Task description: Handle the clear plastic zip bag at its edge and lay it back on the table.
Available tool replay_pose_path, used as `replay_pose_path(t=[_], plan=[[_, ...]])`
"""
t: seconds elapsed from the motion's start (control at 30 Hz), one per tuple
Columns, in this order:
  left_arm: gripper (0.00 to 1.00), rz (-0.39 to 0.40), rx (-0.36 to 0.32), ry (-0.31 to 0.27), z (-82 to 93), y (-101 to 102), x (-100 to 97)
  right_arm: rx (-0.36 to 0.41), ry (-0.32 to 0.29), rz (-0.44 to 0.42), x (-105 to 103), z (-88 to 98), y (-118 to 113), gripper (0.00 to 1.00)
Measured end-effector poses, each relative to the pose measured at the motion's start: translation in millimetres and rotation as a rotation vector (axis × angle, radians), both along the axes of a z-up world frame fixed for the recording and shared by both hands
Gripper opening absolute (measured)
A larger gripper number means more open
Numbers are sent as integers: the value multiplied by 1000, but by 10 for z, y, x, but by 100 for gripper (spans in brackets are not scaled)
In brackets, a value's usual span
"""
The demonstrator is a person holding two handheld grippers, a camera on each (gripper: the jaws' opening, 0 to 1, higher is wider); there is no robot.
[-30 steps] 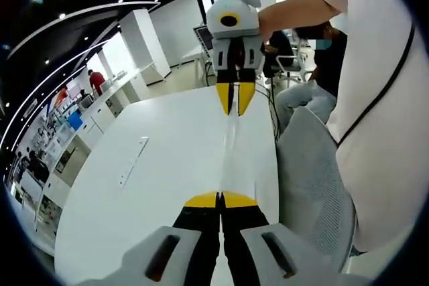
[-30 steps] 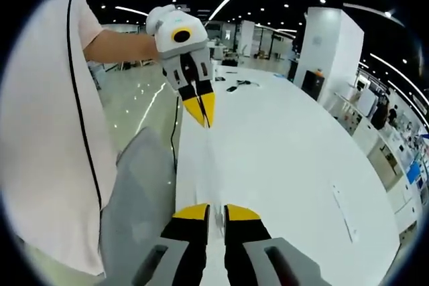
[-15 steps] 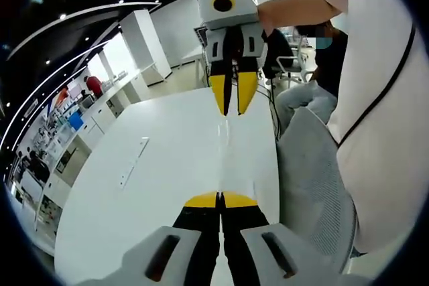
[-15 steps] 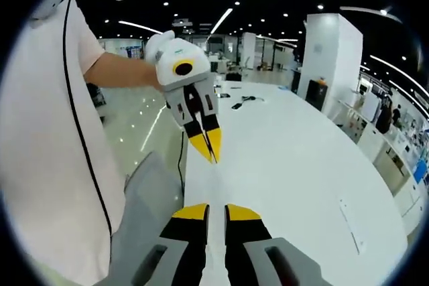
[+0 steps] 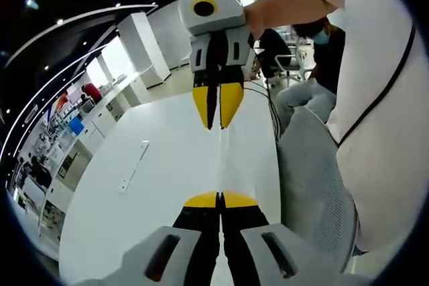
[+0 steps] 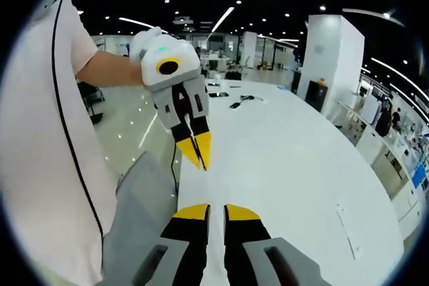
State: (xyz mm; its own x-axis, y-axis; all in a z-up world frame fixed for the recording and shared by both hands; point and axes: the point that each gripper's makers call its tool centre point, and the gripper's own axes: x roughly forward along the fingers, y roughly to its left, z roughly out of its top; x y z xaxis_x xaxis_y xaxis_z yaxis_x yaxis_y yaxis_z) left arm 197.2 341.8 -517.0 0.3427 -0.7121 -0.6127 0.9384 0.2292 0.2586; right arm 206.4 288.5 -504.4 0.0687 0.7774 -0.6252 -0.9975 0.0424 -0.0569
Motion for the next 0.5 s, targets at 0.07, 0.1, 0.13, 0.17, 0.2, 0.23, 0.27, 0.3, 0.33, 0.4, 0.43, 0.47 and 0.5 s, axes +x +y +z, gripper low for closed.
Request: replay_pose_path(t=[0.07,0.1,0.13,0.17,0.2,0.23,0.27,0.3,0.33,0.4,0.43,0.47,0.5], plan=[[0,-2,1,-2,7,-7,-2,-16,-6,7,0,-32,-7,4],[0,-3,1,-5,13,-13,-2,-23,-7,10,-2,-46,-9,4],[0,-3,0,-5,17,-16,-3,-27,-7,13,-6,-57,-11,4],[0,-5,0,-7,22,-24,-4,-35,-12,19,-12,-74,-12,4],[0,-5,0,-8,24,-28,-4,-41,-12,22,-18,-85,-12,4],[0,-7,1,-9,27,-35,-6,-46,-16,25,-22,-95,-8,4],[0,-8,1,-10,29,-40,-6,-52,-21,31,-26,-106,-8,4],[0,-9,1,-11,32,-48,-10,-58,-20,35,-34,-117,-3,4],[0,-9,1,-13,34,-52,-9,-64,-18,41,-45,-127,0,4],[0,-10,-1,-15,43,-64,-9,-74,-20,52,-74,-146,16,4],[0,-10,-2,-17,47,-68,-7,-84,-28,55,-76,-161,19,4],[0,-11,-2,-18,52,-74,-7,-90,-30,59,-84,-172,22,4],[0,-12,-2,-20,55,-78,-9,-96,-29,63,-89,-181,23,4]])
